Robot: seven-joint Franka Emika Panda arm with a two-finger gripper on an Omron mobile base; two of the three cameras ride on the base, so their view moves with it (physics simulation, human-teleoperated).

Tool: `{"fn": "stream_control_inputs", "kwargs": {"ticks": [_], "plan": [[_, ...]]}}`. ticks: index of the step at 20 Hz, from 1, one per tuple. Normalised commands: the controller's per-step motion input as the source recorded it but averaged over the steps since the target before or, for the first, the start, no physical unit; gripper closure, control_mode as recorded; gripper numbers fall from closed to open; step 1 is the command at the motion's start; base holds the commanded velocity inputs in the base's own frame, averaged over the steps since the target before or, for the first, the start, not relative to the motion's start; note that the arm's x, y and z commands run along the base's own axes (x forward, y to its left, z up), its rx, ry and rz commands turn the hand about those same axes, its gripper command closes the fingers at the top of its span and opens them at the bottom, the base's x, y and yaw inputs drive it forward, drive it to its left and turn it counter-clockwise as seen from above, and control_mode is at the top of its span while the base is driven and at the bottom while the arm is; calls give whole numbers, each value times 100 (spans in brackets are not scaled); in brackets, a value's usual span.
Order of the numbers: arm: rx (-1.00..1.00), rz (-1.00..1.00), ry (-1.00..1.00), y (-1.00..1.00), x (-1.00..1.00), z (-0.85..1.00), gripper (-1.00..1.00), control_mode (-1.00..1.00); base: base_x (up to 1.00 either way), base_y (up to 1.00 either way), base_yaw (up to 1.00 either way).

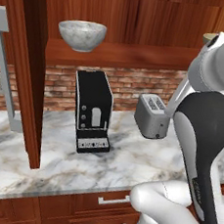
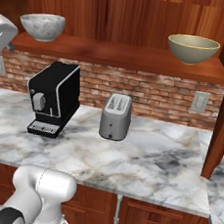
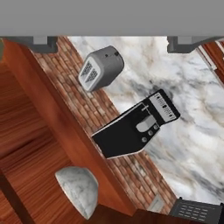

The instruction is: Move the bowls from the cabinet to the plates on the dining table.

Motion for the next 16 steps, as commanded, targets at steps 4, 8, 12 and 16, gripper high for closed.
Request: {"fn": "stream_control_inputs", "kwargs": {"ticks": [4, 8, 12, 16], "plan": [[0, 0, -4, 0, 14, -1, -100, -100, 0, 0, 0], [0, 0, -5, 0, 6, -11, -100, -100, 0, 0, 0], [0, 3, -6, 1, 14, -2, -100, -100, 0, 0, 0], [0, 0, -4, 10, 22, 0, -100, -100, 0, 0, 0]]}}
